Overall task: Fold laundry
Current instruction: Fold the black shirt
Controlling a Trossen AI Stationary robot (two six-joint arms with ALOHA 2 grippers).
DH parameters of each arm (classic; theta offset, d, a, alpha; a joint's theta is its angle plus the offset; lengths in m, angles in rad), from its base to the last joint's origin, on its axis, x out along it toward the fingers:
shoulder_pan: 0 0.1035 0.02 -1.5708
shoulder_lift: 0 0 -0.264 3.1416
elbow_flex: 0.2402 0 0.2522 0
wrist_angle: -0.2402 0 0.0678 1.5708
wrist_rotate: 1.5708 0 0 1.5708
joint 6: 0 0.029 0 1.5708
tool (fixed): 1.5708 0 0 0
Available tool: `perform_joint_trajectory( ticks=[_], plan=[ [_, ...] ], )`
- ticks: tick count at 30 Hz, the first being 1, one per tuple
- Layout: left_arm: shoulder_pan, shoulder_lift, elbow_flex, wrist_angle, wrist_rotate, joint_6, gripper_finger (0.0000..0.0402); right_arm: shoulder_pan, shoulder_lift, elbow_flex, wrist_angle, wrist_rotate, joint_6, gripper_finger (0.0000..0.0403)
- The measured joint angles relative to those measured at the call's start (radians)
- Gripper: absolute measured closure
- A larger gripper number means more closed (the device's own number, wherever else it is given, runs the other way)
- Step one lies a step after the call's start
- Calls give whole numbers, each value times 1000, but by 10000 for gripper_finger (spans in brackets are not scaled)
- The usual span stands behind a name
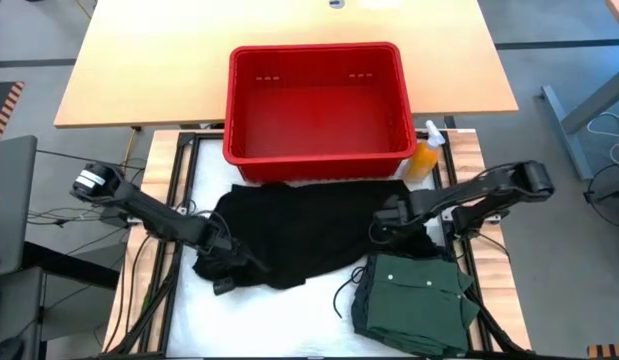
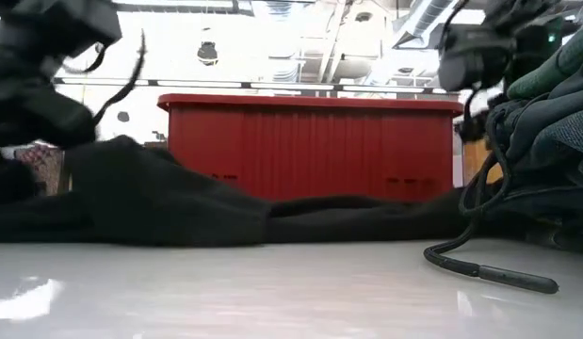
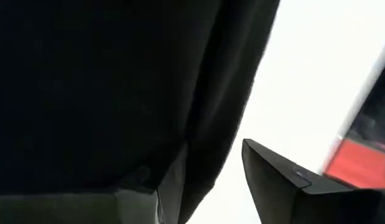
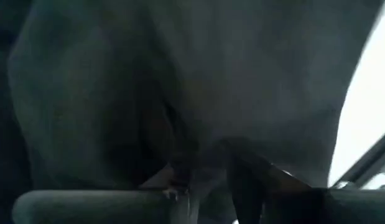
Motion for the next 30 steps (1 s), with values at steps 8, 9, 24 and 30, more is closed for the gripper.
perform_joint_trajectory(
  ticks=[8,9,24,30],
  plan=[
    [-64,72,-36,0,262,-5,249,19,-232,6,26,26,109,305],
    [-57,60,-27,-3,258,4,249,23,-254,6,27,34,109,305],
    [122,-277,155,-21,12,76,248,-9,-343,7,647,400,-93,305],
    [205,-265,159,62,-353,192,248,-80,-214,7,799,366,-150,305]
  ],
)
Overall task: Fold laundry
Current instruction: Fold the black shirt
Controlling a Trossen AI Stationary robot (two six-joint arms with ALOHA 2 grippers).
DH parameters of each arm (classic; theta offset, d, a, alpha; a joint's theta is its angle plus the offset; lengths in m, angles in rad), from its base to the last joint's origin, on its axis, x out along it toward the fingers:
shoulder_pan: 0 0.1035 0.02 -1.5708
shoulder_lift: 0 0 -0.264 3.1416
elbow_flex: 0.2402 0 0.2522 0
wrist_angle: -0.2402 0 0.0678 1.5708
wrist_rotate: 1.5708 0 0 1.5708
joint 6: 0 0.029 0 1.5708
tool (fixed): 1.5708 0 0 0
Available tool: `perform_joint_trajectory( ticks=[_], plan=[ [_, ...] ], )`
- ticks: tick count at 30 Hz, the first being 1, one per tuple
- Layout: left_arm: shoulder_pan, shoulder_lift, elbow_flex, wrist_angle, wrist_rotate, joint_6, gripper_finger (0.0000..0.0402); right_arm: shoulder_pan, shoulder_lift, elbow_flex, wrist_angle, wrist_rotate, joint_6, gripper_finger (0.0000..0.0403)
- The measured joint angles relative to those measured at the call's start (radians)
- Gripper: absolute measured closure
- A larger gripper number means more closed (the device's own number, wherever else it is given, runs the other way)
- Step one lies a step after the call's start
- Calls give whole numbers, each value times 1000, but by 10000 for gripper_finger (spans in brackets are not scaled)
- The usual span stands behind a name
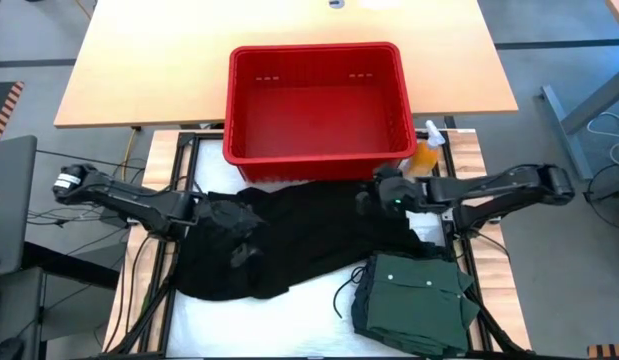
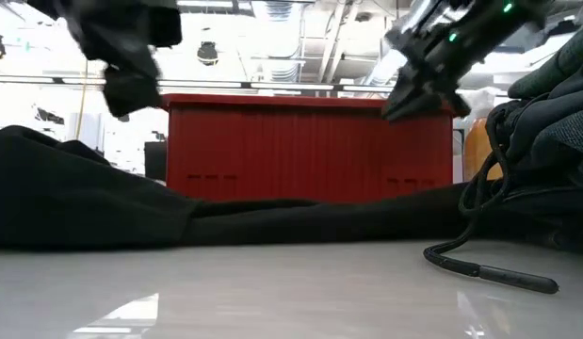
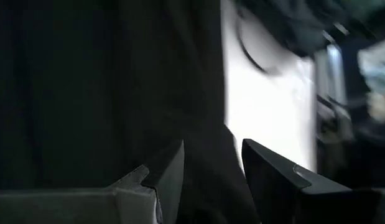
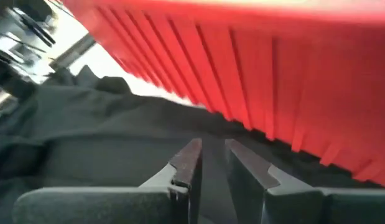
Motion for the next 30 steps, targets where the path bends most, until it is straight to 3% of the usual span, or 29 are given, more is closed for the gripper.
perform_joint_trajectory(
  ticks=[9,21,26,30],
  plan=[
    [256,175,0,195,-214,160,248,-130,202,0,55,-116,-19,305],
    [574,199,0,242,-186,186,248,-349,249,0,107,-133,-71,305],
    [648,200,0,234,-11,162,248,-423,246,0,110,-276,-82,305],
    [637,200,0,145,154,194,248,-413,246,0,42,-359,-131,305]
  ],
)
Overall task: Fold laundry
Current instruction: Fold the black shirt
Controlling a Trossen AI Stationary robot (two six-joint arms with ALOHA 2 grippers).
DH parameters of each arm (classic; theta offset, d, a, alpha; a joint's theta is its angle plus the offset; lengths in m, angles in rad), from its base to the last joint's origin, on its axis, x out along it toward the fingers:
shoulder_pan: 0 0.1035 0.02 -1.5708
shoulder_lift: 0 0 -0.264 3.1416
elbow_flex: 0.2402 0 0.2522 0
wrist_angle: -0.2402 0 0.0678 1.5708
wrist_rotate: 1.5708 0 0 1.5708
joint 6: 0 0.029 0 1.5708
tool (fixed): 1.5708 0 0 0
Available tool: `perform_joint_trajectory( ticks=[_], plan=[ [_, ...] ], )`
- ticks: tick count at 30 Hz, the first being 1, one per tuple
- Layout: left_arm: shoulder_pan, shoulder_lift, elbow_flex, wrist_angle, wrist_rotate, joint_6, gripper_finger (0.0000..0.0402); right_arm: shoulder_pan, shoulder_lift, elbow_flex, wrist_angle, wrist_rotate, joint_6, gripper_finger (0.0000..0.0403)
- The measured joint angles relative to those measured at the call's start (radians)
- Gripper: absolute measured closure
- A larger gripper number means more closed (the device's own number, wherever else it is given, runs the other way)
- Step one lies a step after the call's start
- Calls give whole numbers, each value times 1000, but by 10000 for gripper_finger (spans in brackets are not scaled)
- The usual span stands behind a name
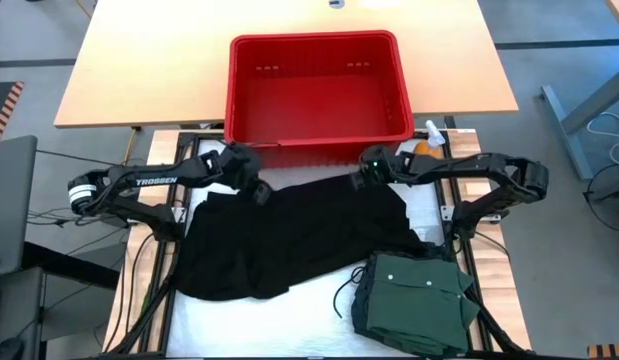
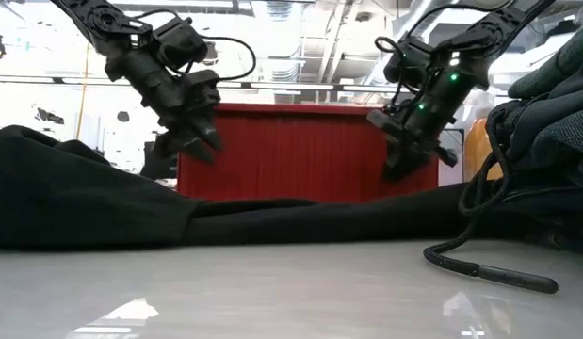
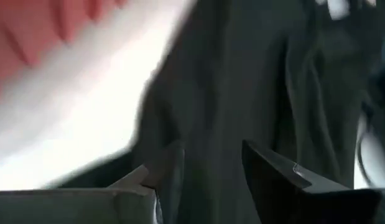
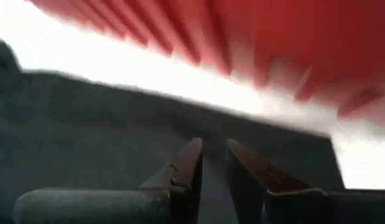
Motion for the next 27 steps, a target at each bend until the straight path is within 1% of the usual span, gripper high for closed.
perform_joint_trajectory(
  ticks=[2,7,9,11,14,16,19,22,25,27],
  plan=[
    [-23,0,0,-55,2,29,248,11,0,0,-23,9,-1,304],
    [-65,0,0,-175,-115,74,248,16,4,0,-33,30,0,290],
    [-77,0,0,-209,-176,86,248,19,12,0,-32,30,-8,278],
    [-88,0,0,-239,-228,122,248,38,21,0,-12,28,-53,262],
    [-105,0,0,-261,-279,195,248,78,26,0,17,31,-134,236],
    [-117,0,0,-256,-303,234,246,85,33,1,6,31,-134,221],
    [-129,0,0,-248,-310,266,246,71,52,1,-43,58,-30,204],
    [-140,25,0,-247,-317,286,246,68,83,0,-124,145,87,198],
    [-144,85,0,-245,-318,283,246,87,118,0,-139,246,154,199],
    [-144,135,-1,-246,-319,283,246,94,139,0,-130,291,175,200]
  ],
)
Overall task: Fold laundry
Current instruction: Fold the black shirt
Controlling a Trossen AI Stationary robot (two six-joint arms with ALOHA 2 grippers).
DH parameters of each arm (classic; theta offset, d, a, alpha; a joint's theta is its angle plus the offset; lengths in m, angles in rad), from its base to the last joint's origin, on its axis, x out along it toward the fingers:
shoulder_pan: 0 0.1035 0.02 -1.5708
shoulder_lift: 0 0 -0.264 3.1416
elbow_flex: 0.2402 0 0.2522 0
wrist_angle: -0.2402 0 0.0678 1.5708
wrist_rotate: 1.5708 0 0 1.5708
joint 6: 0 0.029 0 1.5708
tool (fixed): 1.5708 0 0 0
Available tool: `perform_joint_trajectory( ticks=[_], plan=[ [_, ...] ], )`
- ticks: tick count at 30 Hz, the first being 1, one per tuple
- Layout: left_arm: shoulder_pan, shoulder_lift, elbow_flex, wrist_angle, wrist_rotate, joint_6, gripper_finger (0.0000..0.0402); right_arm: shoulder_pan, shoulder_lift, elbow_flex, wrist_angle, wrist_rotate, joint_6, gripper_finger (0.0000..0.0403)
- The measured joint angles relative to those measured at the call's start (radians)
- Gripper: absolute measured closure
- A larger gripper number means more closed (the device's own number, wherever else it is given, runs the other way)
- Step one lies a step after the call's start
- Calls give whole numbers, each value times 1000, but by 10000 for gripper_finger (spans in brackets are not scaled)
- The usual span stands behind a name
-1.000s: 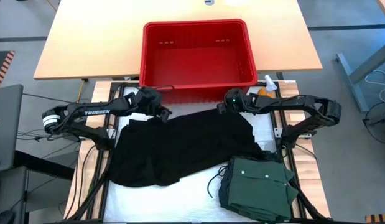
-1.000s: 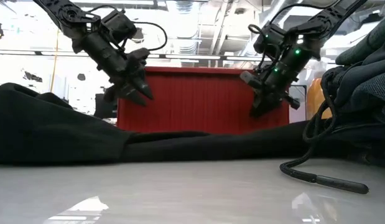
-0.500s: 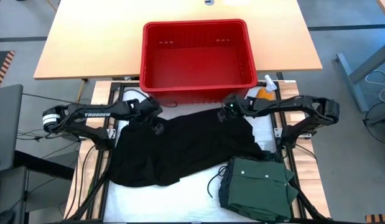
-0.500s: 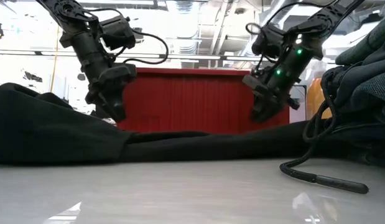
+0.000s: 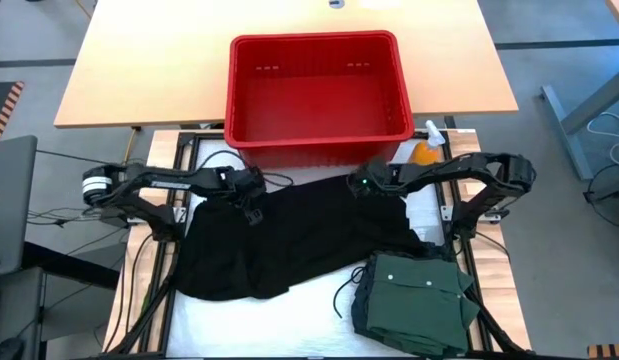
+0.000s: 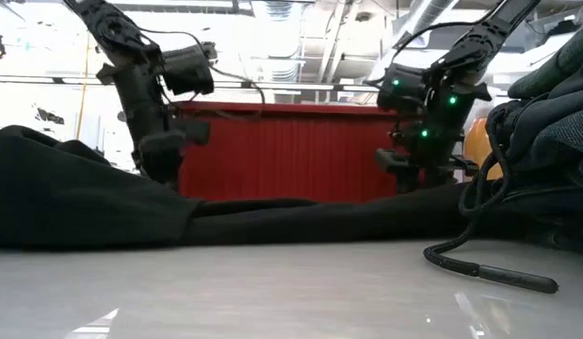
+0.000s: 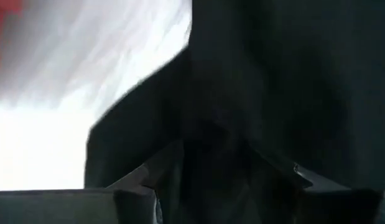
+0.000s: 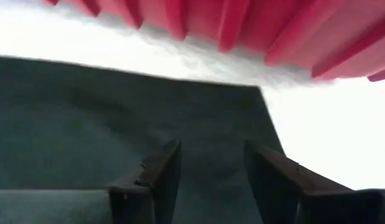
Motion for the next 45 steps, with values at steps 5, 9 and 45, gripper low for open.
perform_joint_trajectory(
  ticks=[5,9,45],
  plan=[
    [0,101,4,13,-16,-20,246,0,46,0,35,30,25,204],
    [0,153,8,26,10,-6,248,-14,120,4,35,7,30,213],
    [-21,-276,267,-442,-109,-5,401,145,-481,-2,-253,311,-62,380]
  ],
)
